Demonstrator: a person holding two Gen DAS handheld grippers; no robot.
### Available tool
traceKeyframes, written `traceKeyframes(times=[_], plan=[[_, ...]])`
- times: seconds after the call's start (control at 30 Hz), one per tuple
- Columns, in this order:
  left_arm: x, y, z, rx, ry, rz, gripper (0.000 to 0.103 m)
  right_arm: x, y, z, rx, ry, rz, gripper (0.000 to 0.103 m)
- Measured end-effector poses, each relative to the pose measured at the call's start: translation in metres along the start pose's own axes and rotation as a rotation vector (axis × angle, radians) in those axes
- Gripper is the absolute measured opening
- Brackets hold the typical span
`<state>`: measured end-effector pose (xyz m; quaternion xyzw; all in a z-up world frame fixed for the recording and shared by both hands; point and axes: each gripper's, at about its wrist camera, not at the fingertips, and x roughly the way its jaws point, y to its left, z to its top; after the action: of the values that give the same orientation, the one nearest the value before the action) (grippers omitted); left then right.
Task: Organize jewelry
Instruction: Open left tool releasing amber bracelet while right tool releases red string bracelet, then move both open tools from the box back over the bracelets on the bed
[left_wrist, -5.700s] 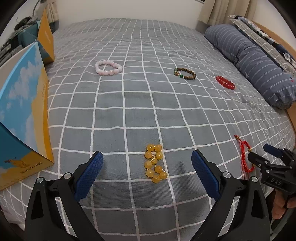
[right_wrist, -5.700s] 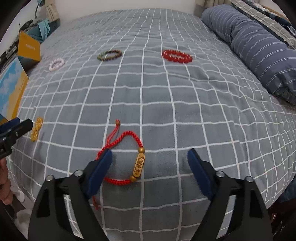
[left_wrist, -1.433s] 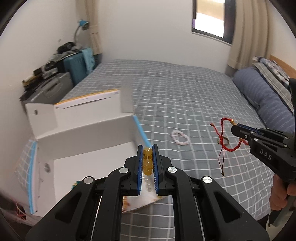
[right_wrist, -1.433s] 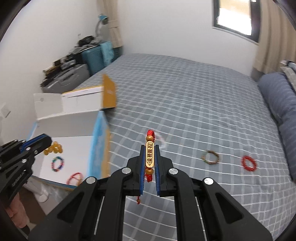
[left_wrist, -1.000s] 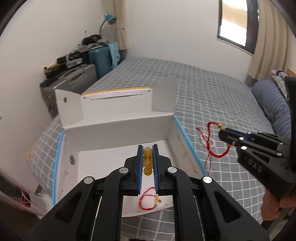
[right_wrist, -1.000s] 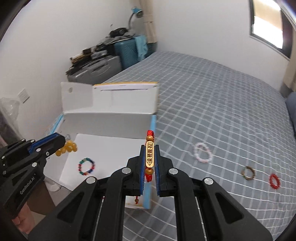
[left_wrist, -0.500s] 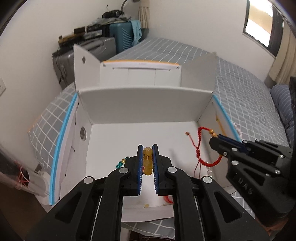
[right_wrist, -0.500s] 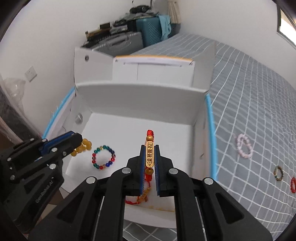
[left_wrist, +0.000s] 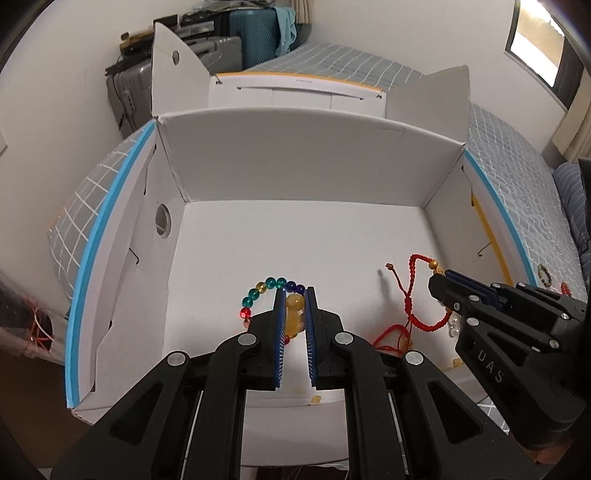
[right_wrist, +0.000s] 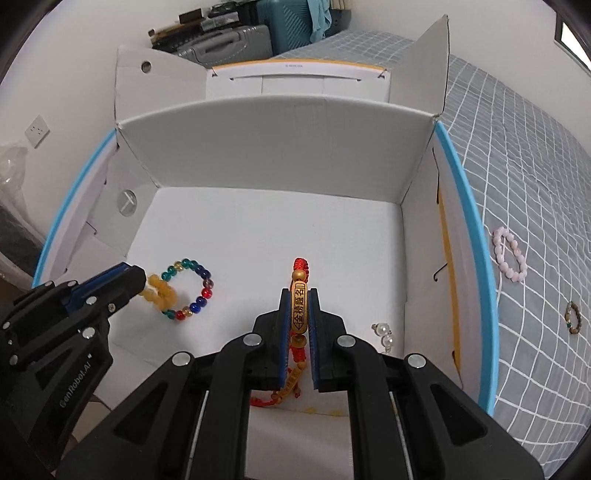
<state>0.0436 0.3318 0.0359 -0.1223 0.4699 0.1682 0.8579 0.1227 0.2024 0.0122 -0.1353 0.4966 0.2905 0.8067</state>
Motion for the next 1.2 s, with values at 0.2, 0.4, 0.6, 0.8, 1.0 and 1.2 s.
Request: traceKeyframes(times=[0.2, 0.4, 0.6, 0.8, 1.0, 1.2], plan=[[0.001, 0.002, 0.0, 0.005, 0.003, 0.007, 0.01, 0.006, -0.002, -0.001, 0.009, 0.022, -0.004, 0.011], [-0.005, 0.007, 0.0, -0.02, -0.004, 0.007, 0.015, -0.002, -0.004, -0.002, 0.025, 0.001, 0.04, 0.032], [-0.013, 0.01, -0.001, -0.049, -0.041, 0.026, 0.061, -0.019, -0.004, -0.001, 0.012, -0.078, 0.006, 0.051], [-0.024, 0.015, -0.001, -0.074, -0.079, 0.053, 0.077, -0.037, -0.008, -0.002, 0.017, -0.164, -0.049, 0.076], [-0.033, 0.018, 0.0, -0.094, -0.132, 0.092, 0.092, -0.05, -0.015, -0.002, 0.03, -0.213, -0.08, 0.085], [-0.041, 0.011, 0.001, -0.083, -0.157, 0.089, 0.097, -0.067, -0.027, -0.006, 0.044, -0.288, -0.166, 0.095]])
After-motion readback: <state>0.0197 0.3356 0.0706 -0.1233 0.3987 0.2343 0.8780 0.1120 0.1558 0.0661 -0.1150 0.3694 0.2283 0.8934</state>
